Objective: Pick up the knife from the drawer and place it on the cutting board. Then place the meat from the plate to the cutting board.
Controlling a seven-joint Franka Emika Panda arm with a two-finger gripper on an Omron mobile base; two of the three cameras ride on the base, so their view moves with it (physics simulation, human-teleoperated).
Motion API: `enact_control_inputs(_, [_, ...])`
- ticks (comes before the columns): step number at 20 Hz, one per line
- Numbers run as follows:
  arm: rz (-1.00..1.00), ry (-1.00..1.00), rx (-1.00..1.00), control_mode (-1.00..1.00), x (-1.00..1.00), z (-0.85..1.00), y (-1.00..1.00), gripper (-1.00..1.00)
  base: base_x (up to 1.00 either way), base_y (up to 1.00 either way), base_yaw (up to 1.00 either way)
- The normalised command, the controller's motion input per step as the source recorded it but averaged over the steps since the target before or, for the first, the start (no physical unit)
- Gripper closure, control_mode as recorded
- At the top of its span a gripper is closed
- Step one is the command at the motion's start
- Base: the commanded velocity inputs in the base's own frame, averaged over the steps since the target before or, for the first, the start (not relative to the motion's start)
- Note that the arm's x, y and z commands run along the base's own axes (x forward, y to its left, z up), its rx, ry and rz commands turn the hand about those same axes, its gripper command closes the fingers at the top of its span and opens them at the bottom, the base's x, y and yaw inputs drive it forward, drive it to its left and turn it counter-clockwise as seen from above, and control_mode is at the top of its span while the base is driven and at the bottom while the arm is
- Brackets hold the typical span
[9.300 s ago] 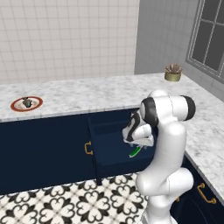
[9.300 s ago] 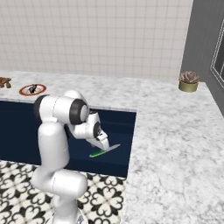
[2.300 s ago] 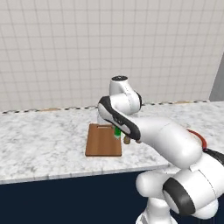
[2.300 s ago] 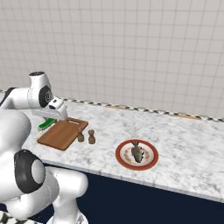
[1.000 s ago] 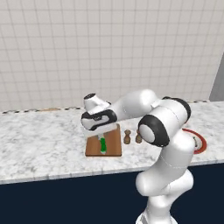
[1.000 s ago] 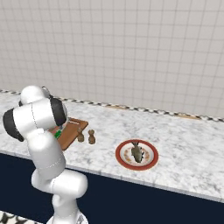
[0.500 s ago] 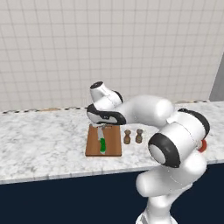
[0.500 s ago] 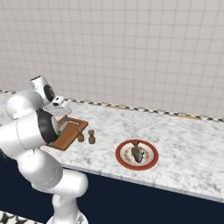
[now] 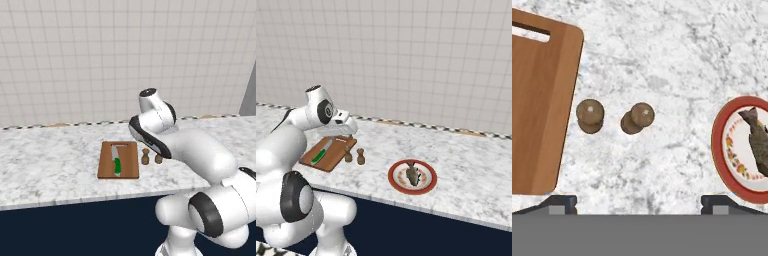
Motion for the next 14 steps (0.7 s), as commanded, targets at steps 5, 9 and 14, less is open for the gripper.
enact_control_inputs(5, [0.0, 0.09, 0.0, -1.0, -0.19, 0.1, -1.0, -1.0, 0.0, 0.0, 0.0])
enact_control_inputs(9, [0.0, 0.18, 0.0, -1.0, 0.0, -0.03, -1.0, -1.0, 0.0, 0.0, 0.0])
enact_control_inputs(14, [0.0, 0.21, 0.0, -1.0, 0.0, -0.16, -1.0, -1.0, 0.0, 0.0, 0.0])
